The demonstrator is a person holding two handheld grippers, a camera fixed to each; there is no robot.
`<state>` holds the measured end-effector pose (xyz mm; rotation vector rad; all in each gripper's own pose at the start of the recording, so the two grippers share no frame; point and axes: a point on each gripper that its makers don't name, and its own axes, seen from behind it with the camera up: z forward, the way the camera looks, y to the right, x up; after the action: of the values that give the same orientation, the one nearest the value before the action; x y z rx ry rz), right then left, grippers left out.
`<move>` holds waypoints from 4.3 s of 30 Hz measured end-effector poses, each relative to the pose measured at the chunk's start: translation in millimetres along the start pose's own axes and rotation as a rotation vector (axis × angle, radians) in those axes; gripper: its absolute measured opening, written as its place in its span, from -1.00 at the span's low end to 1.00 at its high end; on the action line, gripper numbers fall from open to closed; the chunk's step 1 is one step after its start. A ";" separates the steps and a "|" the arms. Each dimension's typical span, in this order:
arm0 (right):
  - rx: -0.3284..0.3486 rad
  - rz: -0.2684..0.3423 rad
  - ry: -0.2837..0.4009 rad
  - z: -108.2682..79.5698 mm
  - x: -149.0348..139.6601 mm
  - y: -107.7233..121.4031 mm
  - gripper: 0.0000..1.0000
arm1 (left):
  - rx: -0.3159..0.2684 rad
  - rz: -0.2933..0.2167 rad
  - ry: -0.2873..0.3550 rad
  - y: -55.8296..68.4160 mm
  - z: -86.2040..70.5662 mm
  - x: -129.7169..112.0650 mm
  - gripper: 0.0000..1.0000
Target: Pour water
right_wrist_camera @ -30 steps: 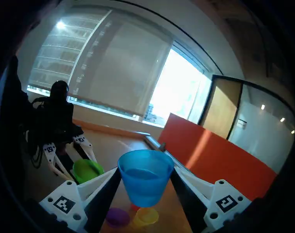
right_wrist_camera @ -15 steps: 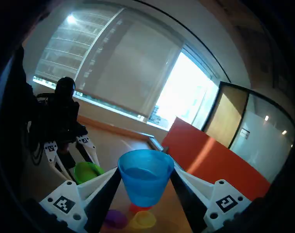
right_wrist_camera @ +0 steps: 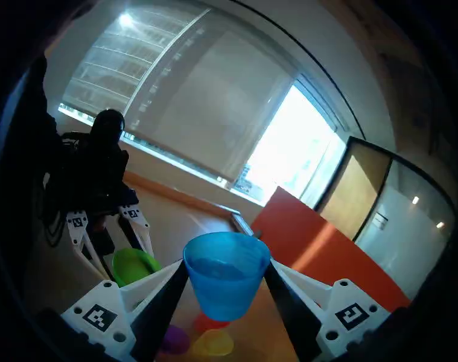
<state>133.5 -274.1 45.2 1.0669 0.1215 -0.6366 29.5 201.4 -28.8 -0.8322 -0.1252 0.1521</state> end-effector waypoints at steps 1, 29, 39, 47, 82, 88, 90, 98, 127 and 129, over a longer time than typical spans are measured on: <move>0.001 -0.005 -0.001 0.4 0.0 -0.1 0.79 | 0.000 0.000 0.000 0.0 0.2 0.0 0.68; 0.019 -0.167 -0.015 13.4 10.1 -0.6 0.79 | -0.001 0.001 0.005 1.7 0.2 1.3 0.67; 0.025 -0.227 -0.023 16.2 11.0 -4.6 0.79 | -0.006 0.005 0.007 4.7 0.8 3.1 0.67; 0.020 -0.255 -0.028 17.5 11.2 -3.1 0.79 | -0.005 0.008 0.004 4.9 0.9 2.1 0.67; 0.037 -0.394 -0.055 19.2 13.7 -7.2 0.79 | -0.008 0.009 0.005 6.4 3.0 1.1 0.67; 0.039 -0.420 -0.059 19.4 13.4 -7.5 0.79 | -0.006 0.010 0.005 5.7 3.0 1.6 0.67; 0.039 -0.430 -0.060 19.5 13.9 -7.7 0.80 | -0.006 0.010 0.006 5.7 2.9 2.1 0.67; 0.039 -0.467 -0.063 20.3 16.7 -7.6 0.80 | -0.005 0.014 0.008 6.5 2.6 3.1 0.68; 0.029 -0.525 -0.069 22.9 17.8 -3.6 0.80 | -0.010 0.017 0.009 9.4 4.3 4.6 0.67; 0.029 -0.529 -0.070 23.0 17.7 -3.2 0.80 | -0.010 0.017 0.009 9.2 4.3 4.7 0.67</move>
<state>141.5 -302.1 47.3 1.0426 0.3410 -1.1538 32.6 211.4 -32.5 -0.8441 -0.1104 0.1636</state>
